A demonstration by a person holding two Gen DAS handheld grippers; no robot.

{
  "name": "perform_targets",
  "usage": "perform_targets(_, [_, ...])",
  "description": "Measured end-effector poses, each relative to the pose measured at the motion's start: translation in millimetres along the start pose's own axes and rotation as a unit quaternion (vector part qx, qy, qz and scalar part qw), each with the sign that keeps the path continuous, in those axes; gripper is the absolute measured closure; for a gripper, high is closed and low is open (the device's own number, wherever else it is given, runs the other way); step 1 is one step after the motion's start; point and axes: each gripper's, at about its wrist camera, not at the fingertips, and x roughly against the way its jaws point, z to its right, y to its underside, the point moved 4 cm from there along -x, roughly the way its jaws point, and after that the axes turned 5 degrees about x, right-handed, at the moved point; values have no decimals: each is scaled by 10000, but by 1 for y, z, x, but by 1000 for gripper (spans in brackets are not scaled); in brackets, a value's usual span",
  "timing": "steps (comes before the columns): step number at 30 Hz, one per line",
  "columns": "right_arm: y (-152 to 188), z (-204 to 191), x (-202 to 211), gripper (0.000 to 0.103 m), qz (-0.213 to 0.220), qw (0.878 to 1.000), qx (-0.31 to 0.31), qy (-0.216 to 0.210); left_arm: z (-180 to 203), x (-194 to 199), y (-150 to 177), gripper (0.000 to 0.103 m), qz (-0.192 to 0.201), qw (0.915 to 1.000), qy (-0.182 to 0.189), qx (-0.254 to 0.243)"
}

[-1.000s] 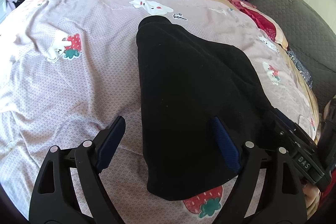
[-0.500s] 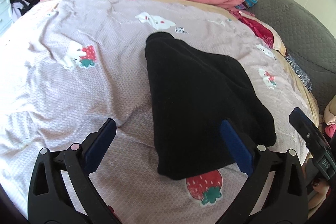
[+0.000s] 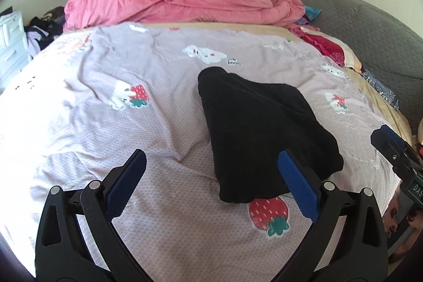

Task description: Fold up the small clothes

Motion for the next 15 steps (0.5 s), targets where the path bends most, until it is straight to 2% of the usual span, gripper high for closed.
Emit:
perform_targets(8, [7, -12, 19, 5, 36, 10000, 55, 39, -3, 27, 12, 9, 260, 9997, 40, 24])
perform_targets(15, [28, -23, 30, 5, -30, 9997, 151, 213, -6, 40, 36, 9, 276, 9996, -3, 61])
